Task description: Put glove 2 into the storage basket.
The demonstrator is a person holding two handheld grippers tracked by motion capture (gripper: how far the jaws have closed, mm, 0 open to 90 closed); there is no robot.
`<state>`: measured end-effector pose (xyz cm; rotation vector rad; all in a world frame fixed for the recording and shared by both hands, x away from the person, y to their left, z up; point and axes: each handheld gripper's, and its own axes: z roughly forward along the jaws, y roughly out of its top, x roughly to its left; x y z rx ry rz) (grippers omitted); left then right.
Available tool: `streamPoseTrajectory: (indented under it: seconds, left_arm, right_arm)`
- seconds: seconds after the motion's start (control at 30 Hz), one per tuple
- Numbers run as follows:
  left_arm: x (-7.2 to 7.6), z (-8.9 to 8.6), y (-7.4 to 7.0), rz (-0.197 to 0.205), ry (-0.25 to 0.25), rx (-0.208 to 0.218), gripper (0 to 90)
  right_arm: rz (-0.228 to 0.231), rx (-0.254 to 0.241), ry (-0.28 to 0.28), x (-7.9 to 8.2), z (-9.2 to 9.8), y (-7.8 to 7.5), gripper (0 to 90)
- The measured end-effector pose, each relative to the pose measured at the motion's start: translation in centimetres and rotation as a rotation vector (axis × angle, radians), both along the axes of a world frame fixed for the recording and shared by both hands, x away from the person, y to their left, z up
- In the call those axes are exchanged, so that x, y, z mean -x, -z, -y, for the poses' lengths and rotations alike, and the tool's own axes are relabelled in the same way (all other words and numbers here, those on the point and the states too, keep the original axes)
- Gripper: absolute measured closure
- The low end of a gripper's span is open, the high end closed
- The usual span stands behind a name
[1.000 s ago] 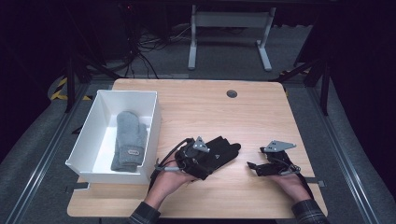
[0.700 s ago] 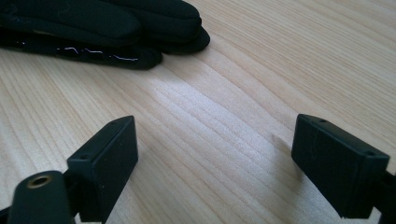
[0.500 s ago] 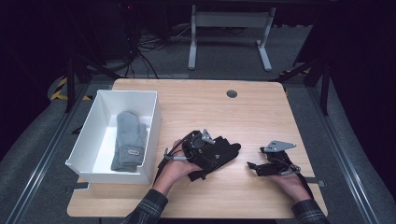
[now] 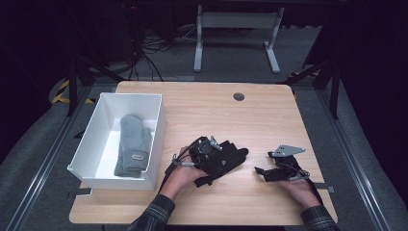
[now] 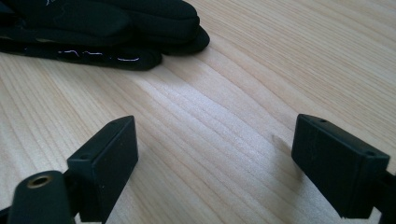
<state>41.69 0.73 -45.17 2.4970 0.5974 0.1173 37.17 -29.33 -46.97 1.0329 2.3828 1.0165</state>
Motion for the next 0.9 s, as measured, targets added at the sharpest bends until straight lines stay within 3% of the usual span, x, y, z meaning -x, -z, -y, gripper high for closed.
streamPoseTrajectory:
  seconds: [0.23,0.43,0.53,0.77,0.9]
  left_arm:
    - [0.1,-0.1,-0.2,-0.003,0.022,-0.006,24.1]
    - [0.5,-0.3,-0.6,-0.026,0.059,0.007,54.0]
    - [0.4,-0.4,-0.7,-0.047,0.055,0.008,63.4]
    - [0.4,-0.4,-1.2,-0.079,0.015,0.025,69.4]
    - [0.6,-0.9,-2.2,-0.089,-0.014,0.075,70.3]
  right_arm:
    - [0.0,0.0,0.0,0.0,0.0,0.0,14.8]
    - [0.0,0.001,0.001,0.0,0.0,0.0,14.7]
    - [0.0,0.001,0.001,0.0,0.0,0.0,14.7]
    - [0.0,0.001,0.001,0.0,0.0,0.0,14.7]
    - [0.0,0.001,0.001,0.0,0.0,0.0,14.7]
